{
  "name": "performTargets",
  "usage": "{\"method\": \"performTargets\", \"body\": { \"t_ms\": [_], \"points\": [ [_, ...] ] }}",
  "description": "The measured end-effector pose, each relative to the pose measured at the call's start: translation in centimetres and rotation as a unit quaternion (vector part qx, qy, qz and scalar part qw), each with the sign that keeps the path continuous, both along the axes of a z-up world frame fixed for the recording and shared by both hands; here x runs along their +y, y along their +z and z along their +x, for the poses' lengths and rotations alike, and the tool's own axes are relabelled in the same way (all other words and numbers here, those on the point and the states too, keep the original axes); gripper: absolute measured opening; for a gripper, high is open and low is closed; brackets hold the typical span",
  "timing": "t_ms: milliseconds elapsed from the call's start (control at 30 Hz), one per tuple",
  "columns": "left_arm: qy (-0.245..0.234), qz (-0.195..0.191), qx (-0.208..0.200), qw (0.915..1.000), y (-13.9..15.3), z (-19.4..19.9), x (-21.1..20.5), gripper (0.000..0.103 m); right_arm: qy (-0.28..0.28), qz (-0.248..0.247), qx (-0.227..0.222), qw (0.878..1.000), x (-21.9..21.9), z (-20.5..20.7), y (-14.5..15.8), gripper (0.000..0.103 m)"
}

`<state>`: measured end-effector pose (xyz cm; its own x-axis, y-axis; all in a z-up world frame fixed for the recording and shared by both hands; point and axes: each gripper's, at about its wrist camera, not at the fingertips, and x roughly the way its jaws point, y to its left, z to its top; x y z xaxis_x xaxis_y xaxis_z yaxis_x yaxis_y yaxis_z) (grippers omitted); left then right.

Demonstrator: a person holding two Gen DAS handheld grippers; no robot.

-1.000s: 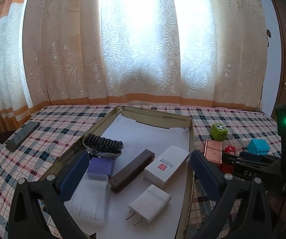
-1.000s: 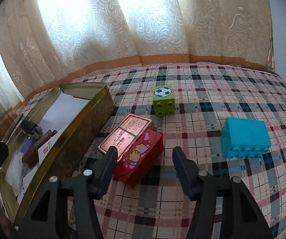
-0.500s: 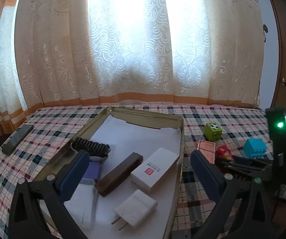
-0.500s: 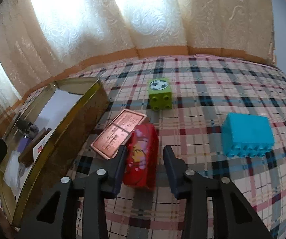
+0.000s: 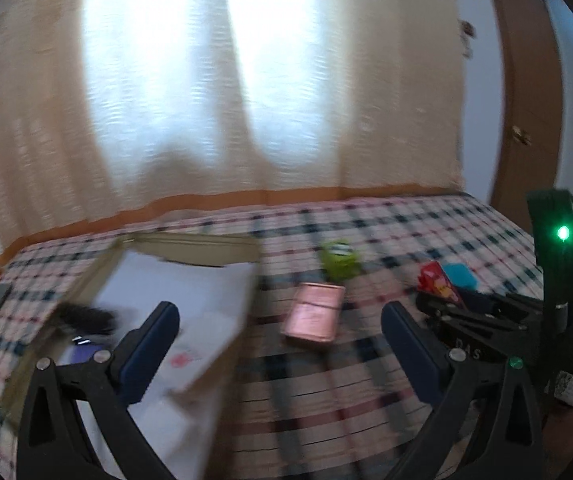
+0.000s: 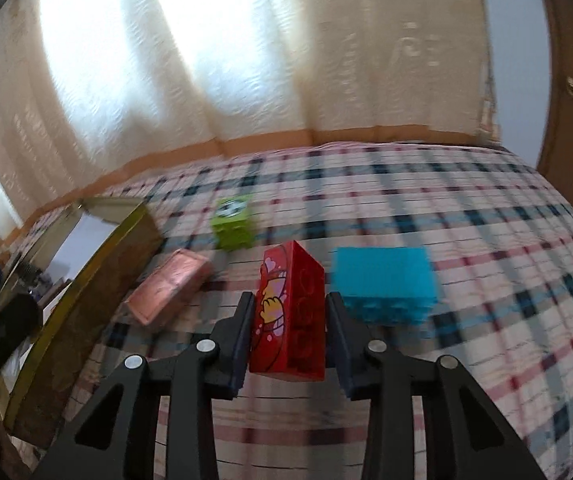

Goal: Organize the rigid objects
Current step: 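Grasp the red box with the right tool while the left tool nears the copper box, then grasp the copper-pink box with the left tool while the right tool holds the red box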

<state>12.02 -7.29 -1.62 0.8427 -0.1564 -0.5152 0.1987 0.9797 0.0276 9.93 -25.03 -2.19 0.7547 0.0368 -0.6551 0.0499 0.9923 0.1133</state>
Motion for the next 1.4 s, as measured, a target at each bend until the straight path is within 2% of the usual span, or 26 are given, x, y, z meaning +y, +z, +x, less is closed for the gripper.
{"method": "performTargets", "body": {
  "t_ms": [133,267,367,533,600,667,800,867,933,1000,1100,1167,1200,1333,1400],
  "points": [
    [-0.043,-0.007,0.039,0.9983,-1.0,1.9,-2.8,0.102,-0.021,0.013,-0.01,1.0,-2.2,-0.7,0.2,0.038],
    [-0.063,0.012,0.06,0.9962,-2.1,3.6,-4.6,0.101,-0.033,0.036,-0.013,0.999,-4.0,-1.1,0.1,0.038],
    [-0.075,0.005,0.097,0.9924,-3.3,5.4,-5.4,0.1,-0.034,0.04,-0.018,0.998,-4.3,-1.4,0.2,0.038],
    [-0.065,0.006,0.121,0.9905,-4.7,7.3,-5.3,0.098,-0.029,0.039,-0.023,0.999,-4.2,-1.6,0.2,0.038],
    [-0.041,0.016,0.12,0.9918,-5.0,7.9,-4.8,0.098,-0.026,0.038,-0.024,0.999,-4.1,-1.6,0.3,0.038],
    [-0.037,0.027,0.114,0.9925,-5.0,8.1,-4.6,0.101,-0.022,0.038,-0.025,0.999,-4.0,-1.6,0.3,0.038],
    [-0.05,0.036,0.115,0.9914,-5.1,8.2,-4.7,0.102,-0.021,0.036,-0.025,0.999,-3.9,-1.7,0.3,0.038],
    [-0.068,0.016,0.107,0.9918,-4.7,7.6,-4.7,0.102,-0.022,0.035,-0.026,0.999,-3.8,-1.7,0.4,0.038],
    [-0.083,0.032,0.094,0.9916,-4.5,7.1,-5.6,0.1,-0.023,0.034,-0.027,0.999,-3.8,-1.7,0.4,0.038],
    [-0.091,0.048,0.099,0.9898,-4.8,7.1,-6.3,0.1,-0.024,0.036,-0.028,0.999,-4.0,-1.8,0.4,0.038],
    [-0.076,0.028,0.122,0.9892,-5.2,8.0,-5.4,0.102,-0.024,0.034,-0.028,0.999,-3.9,-1.8,0.4,0.038],
    [-0.056,0.031,0.116,0.9912,-5.1,8.4,-4.6,0.102,-0.023,0.034,-0.027,0.999,-3.9,-1.7,0.4,0.038],
    [-0.064,0.025,0.115,0.991,-5.0,8.3,-4.3,0.102,-0.022,0.033,-0.027,0.999,-3.9,-1.7,0.4,0.038],
    [-0.067,0.042,0.118,0.9899,-5.3,8.5,-4.4,0.102,-0.021,0.032,-0.029,0.999,-3.8,-1.7,0.4,0.038],
    [-0.057,0.036,0.118,0.9908,-5.2,8.9,-3.8,0.102,-0.022,0.033,-0.029,0.999,-3.9,-1.7,0.4,0.038]
  ]
}}
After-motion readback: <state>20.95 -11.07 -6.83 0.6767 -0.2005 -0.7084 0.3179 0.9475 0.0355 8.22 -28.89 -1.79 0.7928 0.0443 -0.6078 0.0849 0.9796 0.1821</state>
